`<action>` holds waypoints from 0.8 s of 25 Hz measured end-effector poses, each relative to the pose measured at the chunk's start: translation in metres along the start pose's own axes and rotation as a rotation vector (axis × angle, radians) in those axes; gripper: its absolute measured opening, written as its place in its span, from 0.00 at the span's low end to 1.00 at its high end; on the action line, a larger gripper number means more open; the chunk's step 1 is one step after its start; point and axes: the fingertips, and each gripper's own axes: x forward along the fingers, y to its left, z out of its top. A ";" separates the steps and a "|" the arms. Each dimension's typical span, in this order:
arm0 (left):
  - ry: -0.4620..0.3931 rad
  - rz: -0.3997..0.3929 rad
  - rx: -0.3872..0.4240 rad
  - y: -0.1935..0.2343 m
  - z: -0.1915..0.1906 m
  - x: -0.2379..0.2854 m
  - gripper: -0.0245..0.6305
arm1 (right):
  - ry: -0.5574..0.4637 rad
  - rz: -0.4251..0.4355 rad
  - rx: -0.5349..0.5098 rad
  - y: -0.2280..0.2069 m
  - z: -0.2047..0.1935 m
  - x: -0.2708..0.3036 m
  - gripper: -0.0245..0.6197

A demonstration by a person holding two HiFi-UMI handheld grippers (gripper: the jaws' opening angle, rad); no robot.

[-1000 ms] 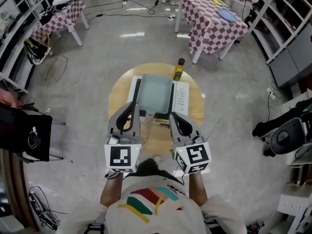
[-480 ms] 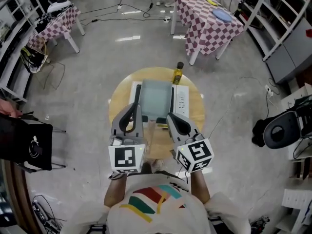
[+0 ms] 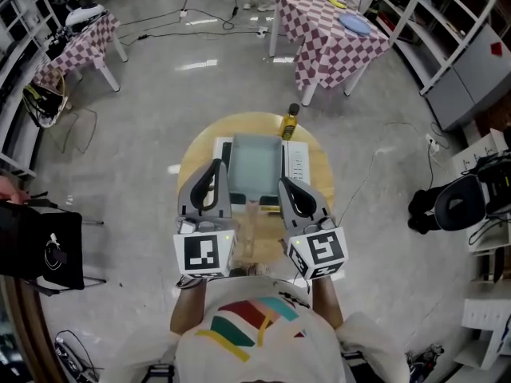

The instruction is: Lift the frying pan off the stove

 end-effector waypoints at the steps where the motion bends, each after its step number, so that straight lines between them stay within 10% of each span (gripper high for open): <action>1: 0.003 -0.010 0.004 0.001 -0.001 -0.001 0.05 | 0.002 -0.002 -0.007 0.002 0.000 0.001 0.04; 11: 0.009 -0.018 -0.017 0.013 -0.003 -0.004 0.05 | -0.049 0.030 0.066 0.007 0.010 0.011 0.04; 20: 0.011 -0.056 0.030 0.004 -0.004 -0.007 0.05 | 0.010 0.352 0.427 0.021 0.000 0.010 0.32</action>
